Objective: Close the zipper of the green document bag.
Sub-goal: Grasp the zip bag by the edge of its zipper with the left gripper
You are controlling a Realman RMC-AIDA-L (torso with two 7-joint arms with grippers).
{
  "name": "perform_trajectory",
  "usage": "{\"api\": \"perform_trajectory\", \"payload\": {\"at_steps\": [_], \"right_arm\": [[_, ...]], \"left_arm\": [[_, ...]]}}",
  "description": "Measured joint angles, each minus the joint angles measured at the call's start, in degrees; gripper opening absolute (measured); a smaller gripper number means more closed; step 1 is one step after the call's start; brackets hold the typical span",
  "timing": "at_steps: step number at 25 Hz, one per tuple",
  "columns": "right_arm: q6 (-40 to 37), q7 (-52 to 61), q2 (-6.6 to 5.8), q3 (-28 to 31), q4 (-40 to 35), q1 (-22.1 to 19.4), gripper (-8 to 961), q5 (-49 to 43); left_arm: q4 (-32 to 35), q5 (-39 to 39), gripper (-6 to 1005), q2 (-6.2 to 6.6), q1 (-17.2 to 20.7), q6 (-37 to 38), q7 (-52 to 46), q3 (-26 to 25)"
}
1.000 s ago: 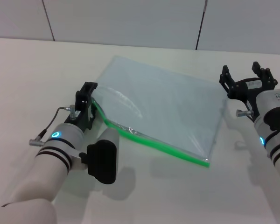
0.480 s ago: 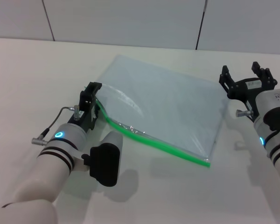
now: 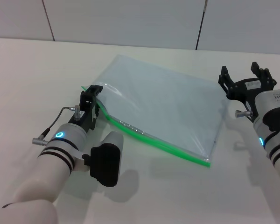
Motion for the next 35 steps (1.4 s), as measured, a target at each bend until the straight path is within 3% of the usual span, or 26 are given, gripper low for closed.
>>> {"api": "perform_trajectory", "payload": {"at_steps": [19, 24, 35], "right_arm": [[0.0, -0.01, 0.0, -0.34, -0.18, -0.34, 798, -0.45], [-0.05, -0.12, 0.08, -0.81, -0.31, -0.34, 798, -0.46], [-1.78, -0.4, 0.09, -0.8, -0.95, -0.28, 798, -0.53]], "left_arm": [[1.55, 0.03, 229, 0.08, 0.11, -1.54, 0.61, 0.0], [2.09, 0.15, 109, 0.2, 0.17, -2.78, 0.62, 0.0], [2.19, 0.18, 52, 0.24, 0.24, -3.49, -4.14, 0.0]]}}
